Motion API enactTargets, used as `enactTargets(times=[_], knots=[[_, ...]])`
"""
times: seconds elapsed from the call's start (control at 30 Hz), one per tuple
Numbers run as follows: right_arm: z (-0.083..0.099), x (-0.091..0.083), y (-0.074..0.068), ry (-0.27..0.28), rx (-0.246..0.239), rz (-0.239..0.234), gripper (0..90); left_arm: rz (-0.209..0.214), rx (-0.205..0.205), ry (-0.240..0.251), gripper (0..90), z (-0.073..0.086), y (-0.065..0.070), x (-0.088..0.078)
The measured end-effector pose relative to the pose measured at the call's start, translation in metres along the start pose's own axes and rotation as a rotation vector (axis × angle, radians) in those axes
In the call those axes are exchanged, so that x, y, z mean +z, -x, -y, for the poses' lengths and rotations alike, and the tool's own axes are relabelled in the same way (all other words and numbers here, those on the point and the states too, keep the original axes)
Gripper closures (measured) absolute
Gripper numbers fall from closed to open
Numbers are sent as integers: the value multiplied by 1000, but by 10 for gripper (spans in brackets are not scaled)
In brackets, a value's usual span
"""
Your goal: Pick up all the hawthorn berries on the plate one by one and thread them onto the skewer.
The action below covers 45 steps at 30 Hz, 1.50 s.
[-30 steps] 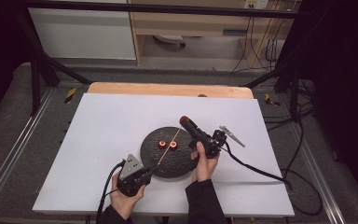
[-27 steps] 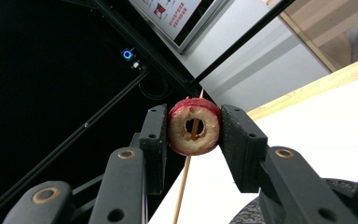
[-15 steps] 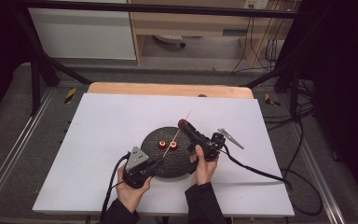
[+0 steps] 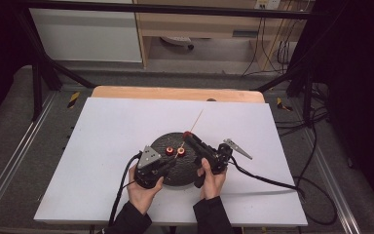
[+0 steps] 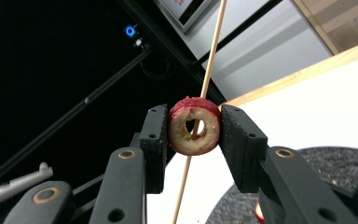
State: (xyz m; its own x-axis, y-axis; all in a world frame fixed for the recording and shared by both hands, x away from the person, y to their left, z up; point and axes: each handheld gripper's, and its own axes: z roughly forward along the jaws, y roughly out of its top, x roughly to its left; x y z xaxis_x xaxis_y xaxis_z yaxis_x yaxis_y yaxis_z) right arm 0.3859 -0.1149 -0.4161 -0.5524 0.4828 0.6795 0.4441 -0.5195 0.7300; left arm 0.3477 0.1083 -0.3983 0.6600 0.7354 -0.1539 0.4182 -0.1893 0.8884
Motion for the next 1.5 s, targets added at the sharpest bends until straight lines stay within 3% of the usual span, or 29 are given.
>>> enactTargets(times=[0.47, 0.93, 1.2, 1.33, 1.4, 1.5], knots=[[14, -4, -1, -61, -35, -15, 632, 7, 1, 1, 879, -7, 0, 7], [17, -5, 0, -109, -38, -19, 624, 11, 11, -2, 879, -8, -2, 8], [9, -7, -2, -124, -82, 6, 416, -3, 30, -13, 880, -2, -10, -3], [3, -8, -1, -172, -116, 30, 267, -13, 34, -30, 880, 5, -19, -12], [1, -8, 1, -221, -165, 45, 160, -20, 42, -41, 880, 9, -24, -16], [-1, -9, 3, -264, -194, 55, 115, -31, 45, -52, 880, 15, -31, -25]])
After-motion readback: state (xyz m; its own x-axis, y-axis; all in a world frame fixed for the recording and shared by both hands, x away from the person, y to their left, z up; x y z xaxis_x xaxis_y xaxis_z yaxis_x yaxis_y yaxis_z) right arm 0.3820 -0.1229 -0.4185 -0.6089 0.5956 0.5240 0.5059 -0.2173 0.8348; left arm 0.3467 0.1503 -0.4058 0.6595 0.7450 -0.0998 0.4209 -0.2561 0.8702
